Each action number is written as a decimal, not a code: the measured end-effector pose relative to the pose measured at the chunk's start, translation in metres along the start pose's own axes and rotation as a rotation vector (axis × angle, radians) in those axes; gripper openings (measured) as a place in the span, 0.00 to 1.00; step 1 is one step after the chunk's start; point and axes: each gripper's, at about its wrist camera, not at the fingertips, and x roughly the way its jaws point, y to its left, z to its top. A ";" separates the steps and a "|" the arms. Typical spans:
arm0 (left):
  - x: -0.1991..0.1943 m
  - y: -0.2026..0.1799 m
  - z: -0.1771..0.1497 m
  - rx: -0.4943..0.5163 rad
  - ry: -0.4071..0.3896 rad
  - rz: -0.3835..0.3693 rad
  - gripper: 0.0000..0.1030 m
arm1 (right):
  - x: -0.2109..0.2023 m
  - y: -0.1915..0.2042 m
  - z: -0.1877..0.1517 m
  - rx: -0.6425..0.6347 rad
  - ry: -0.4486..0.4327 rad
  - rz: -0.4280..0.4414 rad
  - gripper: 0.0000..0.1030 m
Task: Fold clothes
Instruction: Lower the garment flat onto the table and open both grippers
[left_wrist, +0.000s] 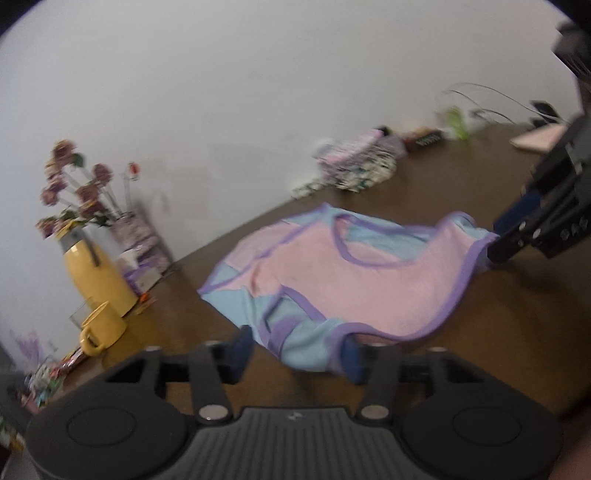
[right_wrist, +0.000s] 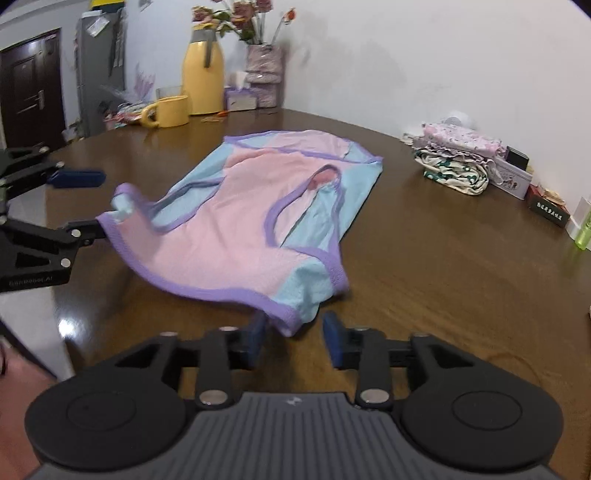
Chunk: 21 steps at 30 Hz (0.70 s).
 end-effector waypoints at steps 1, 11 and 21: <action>-0.004 0.003 -0.004 0.005 -0.002 -0.035 0.54 | -0.007 -0.003 -0.002 0.007 0.003 0.026 0.35; -0.005 0.059 0.004 -0.227 -0.005 -0.243 0.63 | 0.002 -0.026 0.032 0.087 -0.078 0.113 0.35; 0.048 0.043 -0.003 -0.182 0.179 -0.239 0.18 | 0.063 -0.024 0.042 -0.009 0.084 0.124 0.05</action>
